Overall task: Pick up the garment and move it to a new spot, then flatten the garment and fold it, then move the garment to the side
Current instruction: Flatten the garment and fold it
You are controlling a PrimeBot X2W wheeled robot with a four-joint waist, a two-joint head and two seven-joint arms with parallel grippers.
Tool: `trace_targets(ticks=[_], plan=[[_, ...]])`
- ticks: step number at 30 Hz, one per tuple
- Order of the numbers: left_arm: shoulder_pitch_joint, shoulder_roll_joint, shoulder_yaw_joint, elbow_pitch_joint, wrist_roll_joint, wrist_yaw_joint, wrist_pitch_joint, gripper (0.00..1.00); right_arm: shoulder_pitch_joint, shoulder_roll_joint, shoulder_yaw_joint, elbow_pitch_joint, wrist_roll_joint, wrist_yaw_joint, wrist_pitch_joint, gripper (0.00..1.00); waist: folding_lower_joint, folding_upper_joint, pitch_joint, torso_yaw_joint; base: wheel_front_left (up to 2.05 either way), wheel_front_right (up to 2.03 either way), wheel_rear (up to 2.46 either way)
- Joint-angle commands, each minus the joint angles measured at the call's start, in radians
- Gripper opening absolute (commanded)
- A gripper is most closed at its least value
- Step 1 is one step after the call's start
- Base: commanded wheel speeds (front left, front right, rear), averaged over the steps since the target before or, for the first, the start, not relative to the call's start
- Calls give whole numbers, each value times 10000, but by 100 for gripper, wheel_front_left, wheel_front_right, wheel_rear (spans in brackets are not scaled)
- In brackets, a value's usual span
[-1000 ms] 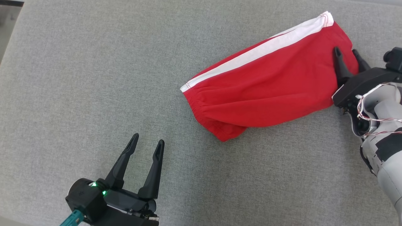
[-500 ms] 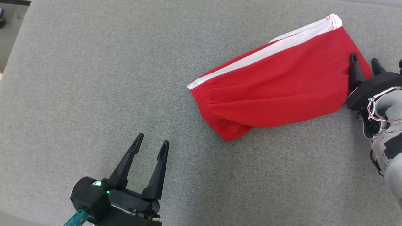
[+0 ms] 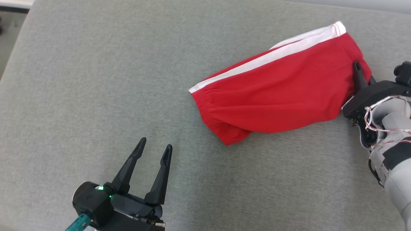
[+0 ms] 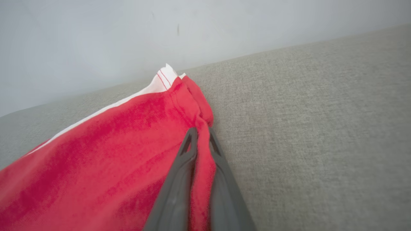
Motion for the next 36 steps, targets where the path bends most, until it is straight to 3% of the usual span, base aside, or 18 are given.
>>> trace_targets(ticks=[1, 11, 19, 36], plan=[[114, -36, 30, -28, 115, -18, -56, 100, 273, -86, -14, -157, 62, -28, -190, 0, -1, 0, -212, -295, 0, 0, 0], [610, -184, 169, -218, 350, 138, -56, 100, 1978, -687, -587, -1787, 369, -28, -427, 0, -1, 0, -985, -1534, 0, 0, 0], [954, -317, 184, -281, 471, 305, -57, 100, 3274, -1002, -919, -2051, 470, -28, -432, 0, -1, 0, -1534, -2172, 0, 0, 0], [1279, -493, -85, -172, 328, 564, 6, 100, 3179, -643, -1020, -2889, -412, -28, -433, 0, -1, 0, -2202, -1688, 0, 0, 0]])
